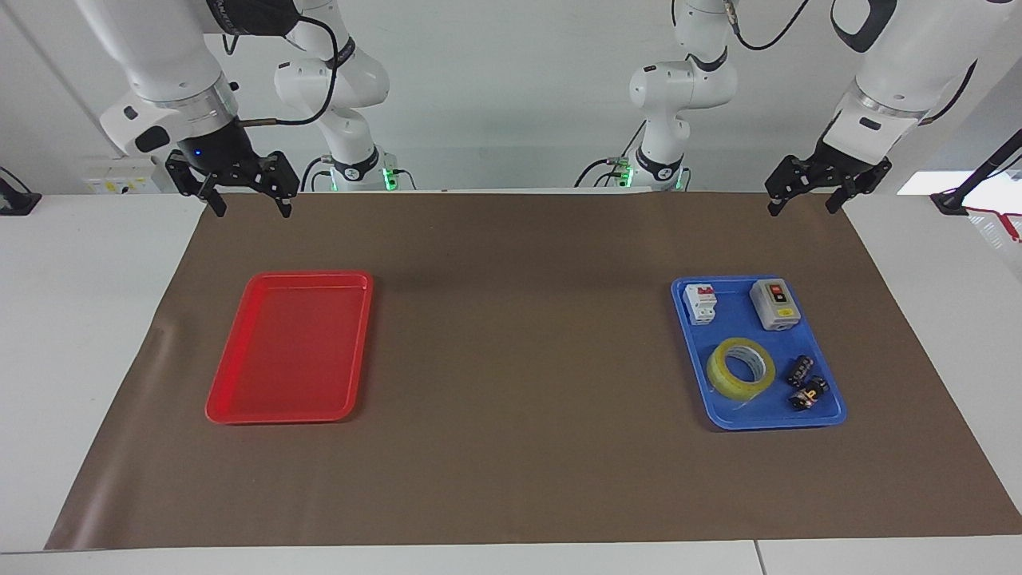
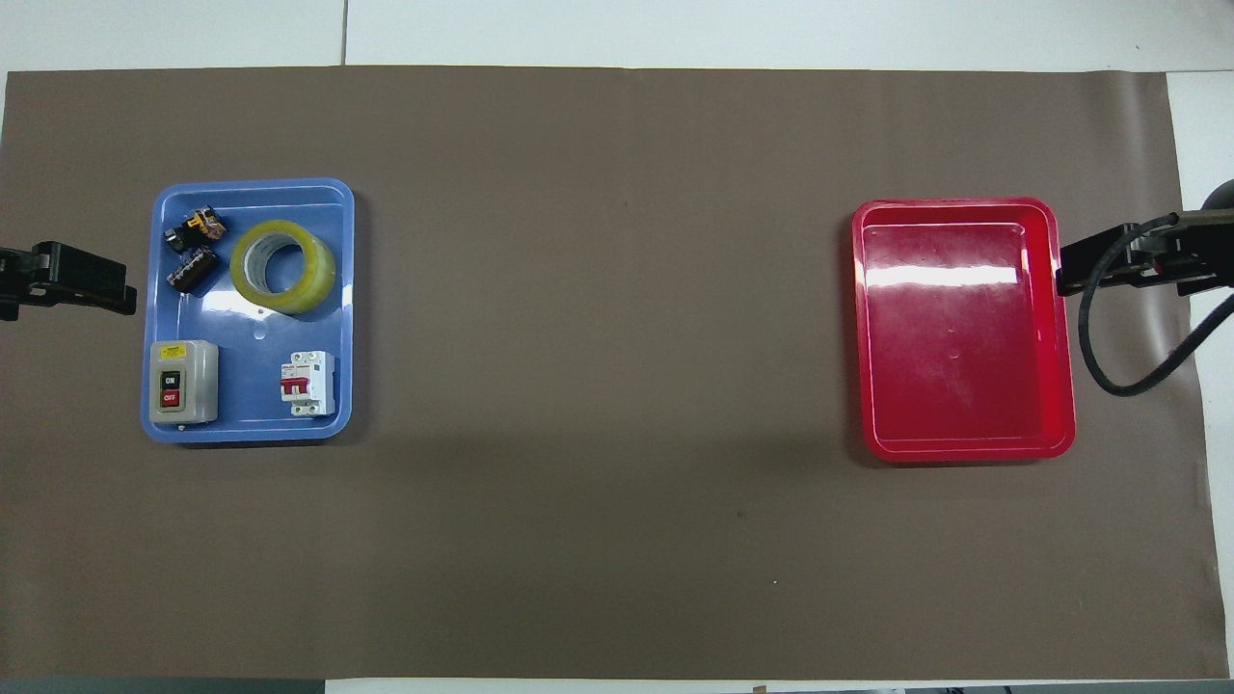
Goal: Place and move tape with both arms
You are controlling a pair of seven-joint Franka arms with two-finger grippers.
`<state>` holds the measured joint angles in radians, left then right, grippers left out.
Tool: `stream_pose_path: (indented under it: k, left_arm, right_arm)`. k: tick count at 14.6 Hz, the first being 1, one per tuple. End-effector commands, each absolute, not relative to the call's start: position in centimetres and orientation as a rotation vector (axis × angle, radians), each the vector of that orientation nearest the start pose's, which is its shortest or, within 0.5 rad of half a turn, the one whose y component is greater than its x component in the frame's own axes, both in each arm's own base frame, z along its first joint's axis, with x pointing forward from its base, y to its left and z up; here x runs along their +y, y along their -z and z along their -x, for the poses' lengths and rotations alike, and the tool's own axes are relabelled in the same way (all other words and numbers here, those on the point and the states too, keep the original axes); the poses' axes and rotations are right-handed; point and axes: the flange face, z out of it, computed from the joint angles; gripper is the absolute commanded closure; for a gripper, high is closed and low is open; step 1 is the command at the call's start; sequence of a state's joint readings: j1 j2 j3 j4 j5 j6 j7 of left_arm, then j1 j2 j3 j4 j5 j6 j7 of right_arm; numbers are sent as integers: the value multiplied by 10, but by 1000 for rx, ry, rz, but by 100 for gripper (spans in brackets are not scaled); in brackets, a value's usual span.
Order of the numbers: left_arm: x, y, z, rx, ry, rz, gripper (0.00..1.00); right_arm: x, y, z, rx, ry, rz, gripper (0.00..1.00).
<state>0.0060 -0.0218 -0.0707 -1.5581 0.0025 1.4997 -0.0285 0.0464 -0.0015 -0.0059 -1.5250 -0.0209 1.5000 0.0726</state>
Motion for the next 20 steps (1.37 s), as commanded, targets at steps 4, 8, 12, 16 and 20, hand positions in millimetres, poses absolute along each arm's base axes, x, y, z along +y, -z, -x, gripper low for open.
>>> stream_pose_path:
  k: [4,8,12,16,20]
  left_arm:
    - [-35,-638,-532,65,-24,3110,0]
    - [-37,-634,-533,90,-3,3110,0]
    - [-39,-630,-537,98,42,3111,0]
    - [-41,-604,-563,105,116,3114,0]
    - [-40,-528,-596,105,157,3121,0]
  right_arm:
    - [19,-642,-549,44,-40,3152,0]
    - [19,-642,-549,44,-40,3152,0]
    - [19,-642,-549,44,-40,3152,0]
    - [19,-642,-549,44,-40,3152,0]
    - [19,-642,-549,44,-40,3152,0]
